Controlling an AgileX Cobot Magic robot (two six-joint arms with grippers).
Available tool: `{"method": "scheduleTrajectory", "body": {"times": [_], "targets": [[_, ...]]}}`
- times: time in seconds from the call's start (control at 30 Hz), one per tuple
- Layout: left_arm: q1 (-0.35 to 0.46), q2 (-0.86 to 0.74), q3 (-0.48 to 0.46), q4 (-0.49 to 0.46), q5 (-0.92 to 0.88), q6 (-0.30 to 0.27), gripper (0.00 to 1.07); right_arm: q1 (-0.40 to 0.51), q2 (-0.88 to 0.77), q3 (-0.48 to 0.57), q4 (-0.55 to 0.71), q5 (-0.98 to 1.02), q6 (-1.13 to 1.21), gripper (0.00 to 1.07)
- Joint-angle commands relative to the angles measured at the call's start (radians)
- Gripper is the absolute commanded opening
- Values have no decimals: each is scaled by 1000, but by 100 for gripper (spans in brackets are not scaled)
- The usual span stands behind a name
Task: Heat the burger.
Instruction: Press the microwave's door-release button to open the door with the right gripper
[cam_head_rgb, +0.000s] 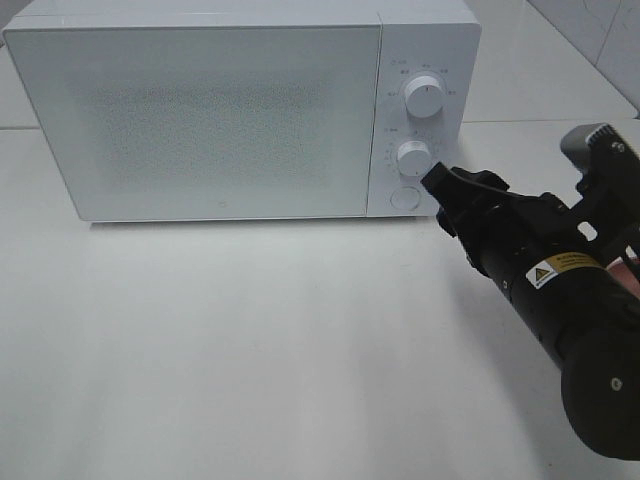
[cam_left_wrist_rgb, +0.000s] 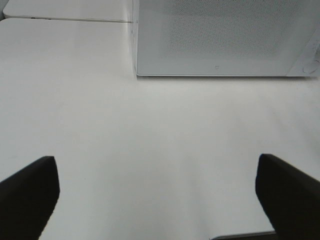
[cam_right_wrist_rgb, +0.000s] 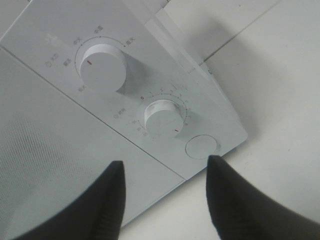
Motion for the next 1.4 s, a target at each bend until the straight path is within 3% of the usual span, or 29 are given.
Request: {"method": "scheduleTrajectory", "body": {"times": [0.03,0.2,0.27,0.5,1.2,1.4], "targets": [[-4,-17,3,0,-13,-2,100,0,3,-9,-8,-3,151,39],[-4,-17,3,0,-13,-2,100,0,3,-9,-8,24,365,23],[-4,-17,3,0,-13,-2,100,0,3,-9,-8,33,560,13],[-4,-17,3,0,-13,-2,100,0,3,-9,-8,44,722,0],[-4,-17,3,0,-13,-2,100,-6,142,-16,12,57,867,0],[-4,-17,3,0,-13,-2,100,-65,207,-71,-86,59,884,0]]}}
